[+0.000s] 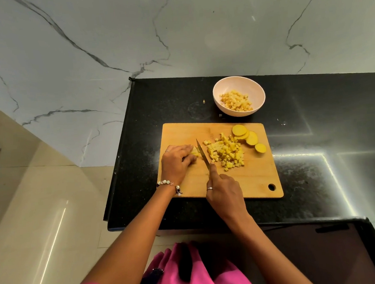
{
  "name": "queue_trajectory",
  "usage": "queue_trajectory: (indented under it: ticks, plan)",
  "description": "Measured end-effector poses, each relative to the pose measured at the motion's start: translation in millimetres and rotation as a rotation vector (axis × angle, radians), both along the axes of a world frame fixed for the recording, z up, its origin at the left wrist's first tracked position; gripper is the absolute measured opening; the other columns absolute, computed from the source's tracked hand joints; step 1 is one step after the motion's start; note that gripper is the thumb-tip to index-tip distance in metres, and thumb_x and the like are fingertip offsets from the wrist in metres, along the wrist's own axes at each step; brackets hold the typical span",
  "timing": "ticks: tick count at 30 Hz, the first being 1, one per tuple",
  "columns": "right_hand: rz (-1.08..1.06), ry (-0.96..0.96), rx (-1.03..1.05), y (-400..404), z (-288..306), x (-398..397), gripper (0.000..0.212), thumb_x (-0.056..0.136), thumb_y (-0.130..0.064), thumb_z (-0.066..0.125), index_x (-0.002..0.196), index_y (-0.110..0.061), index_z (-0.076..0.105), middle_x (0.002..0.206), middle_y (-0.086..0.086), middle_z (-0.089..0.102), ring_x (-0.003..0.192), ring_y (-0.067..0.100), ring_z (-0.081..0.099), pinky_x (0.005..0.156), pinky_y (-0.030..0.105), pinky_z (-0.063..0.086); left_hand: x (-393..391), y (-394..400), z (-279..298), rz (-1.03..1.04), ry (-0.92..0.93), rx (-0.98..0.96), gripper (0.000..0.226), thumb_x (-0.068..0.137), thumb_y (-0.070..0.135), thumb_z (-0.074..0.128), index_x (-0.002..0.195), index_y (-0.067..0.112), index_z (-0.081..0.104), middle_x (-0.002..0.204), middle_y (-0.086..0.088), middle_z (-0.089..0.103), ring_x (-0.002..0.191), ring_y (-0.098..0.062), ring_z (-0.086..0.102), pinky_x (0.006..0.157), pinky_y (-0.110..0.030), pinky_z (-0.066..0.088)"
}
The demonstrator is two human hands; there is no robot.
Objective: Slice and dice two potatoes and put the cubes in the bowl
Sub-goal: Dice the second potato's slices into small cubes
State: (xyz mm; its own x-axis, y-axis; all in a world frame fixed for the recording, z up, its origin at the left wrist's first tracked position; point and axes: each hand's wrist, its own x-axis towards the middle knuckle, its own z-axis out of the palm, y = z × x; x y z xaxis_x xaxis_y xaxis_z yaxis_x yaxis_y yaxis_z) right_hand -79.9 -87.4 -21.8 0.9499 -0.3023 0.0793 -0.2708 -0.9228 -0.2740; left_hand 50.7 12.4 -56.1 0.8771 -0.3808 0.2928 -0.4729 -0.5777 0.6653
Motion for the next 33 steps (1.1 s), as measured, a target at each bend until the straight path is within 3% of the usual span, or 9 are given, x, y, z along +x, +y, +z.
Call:
queue_trajectory:
  ticks: [4,9,13,15,19,23,27,29,33]
  plan:
    - [0.075,-0.016,0.072,3,4,8,0.051,0.097,-0.018,0.037,0.147,-0.007,0.028,0.094,0.019,0.065,0.079,0.037,0.059,0.059,0.034,0.030,2,4,-1,-0.018,0.017,0.000,0.038,0.073,0.019,0.077,0.109,0.008,0.070,0.105,-0.007,0.071,0.098,-0.023,0.059,0.085,-0.024,0.041]
    - [0.065,0.050,-0.001,9,7,11,0.053,0.100,-0.020,0.031,0.150,-0.009,0.018,0.104,0.018,0.062,0.086,0.036,0.060,0.061,0.034,0.031,3,4,-3,-0.003,0.006,-0.008,0.037,0.074,0.016,0.076,0.111,0.012,0.069,0.102,-0.005,0.071,0.095,-0.024,0.061,0.082,-0.032,0.049]
    - [0.055,0.108,-0.068,16,5,16,0.056,0.097,-0.011,0.031,0.150,-0.005,0.014,0.107,0.020,0.059,0.085,0.038,0.060,0.060,0.036,0.033,3,2,-4,0.030,0.004,-0.037,0.041,0.072,0.019,0.077,0.111,0.013,0.069,0.094,-0.003,0.073,0.088,-0.022,0.060,0.079,-0.024,0.042]
    - [0.062,0.111,-0.081,18,2,23,0.056,0.096,-0.007,0.031,0.149,-0.002,0.016,0.103,0.021,0.059,0.082,0.038,0.061,0.058,0.036,0.033,3,1,-2,0.051,0.015,-0.045,0.040,0.070,0.019,0.078,0.109,0.014,0.070,0.092,-0.002,0.073,0.087,-0.022,0.058,0.077,-0.015,0.036]
    - [0.063,0.186,-0.158,19,1,24,0.056,0.075,0.001,0.050,0.131,0.006,0.049,0.066,0.018,0.060,0.042,0.032,0.053,0.040,0.026,0.023,3,1,-4,0.030,-0.005,-0.048,0.025,0.071,0.020,0.078,0.096,0.016,0.075,0.091,0.002,0.074,0.085,-0.021,0.059,0.075,-0.003,0.030]
    - [0.096,0.226,-0.118,17,0,4,0.062,0.086,-0.005,0.049,0.144,0.002,0.028,0.086,0.018,0.061,0.059,0.035,0.060,0.047,0.032,0.030,1,0,-8,0.021,-0.029,-0.036,0.022,0.071,0.020,0.077,0.092,0.013,0.076,0.092,0.001,0.074,0.087,-0.022,0.059,0.077,-0.007,0.033]
    - [0.019,0.197,-0.127,17,-10,-13,0.071,0.048,-0.004,0.081,0.116,0.004,0.064,0.053,0.010,0.054,0.029,0.025,0.044,0.035,0.025,0.015,0,0,-9,0.024,-0.049,-0.031,0.024,0.070,0.016,0.079,0.093,0.009,0.075,0.093,-0.002,0.074,0.088,-0.024,0.060,0.079,-0.009,0.033]
    - [0.015,0.164,-0.118,14,-11,-13,0.069,0.050,-0.004,0.082,0.116,0.004,0.064,0.053,0.010,0.054,0.029,0.026,0.044,0.035,0.026,0.016,1,1,-8,0.028,-0.035,-0.044,0.025,0.070,0.015,0.079,0.094,0.009,0.075,0.094,-0.002,0.073,0.090,-0.022,0.060,0.080,-0.009,0.034]
    - [0.000,0.132,0.013,13,-3,0,0.055,0.081,-0.006,0.063,0.133,0.004,0.048,0.069,0.020,0.062,0.047,0.039,0.055,0.043,0.032,0.028,3,4,-5,0.027,0.016,-0.063,0.030,0.071,0.017,0.079,0.099,0.008,0.074,0.100,-0.002,0.072,0.097,-0.019,0.060,0.086,-0.021,0.043]
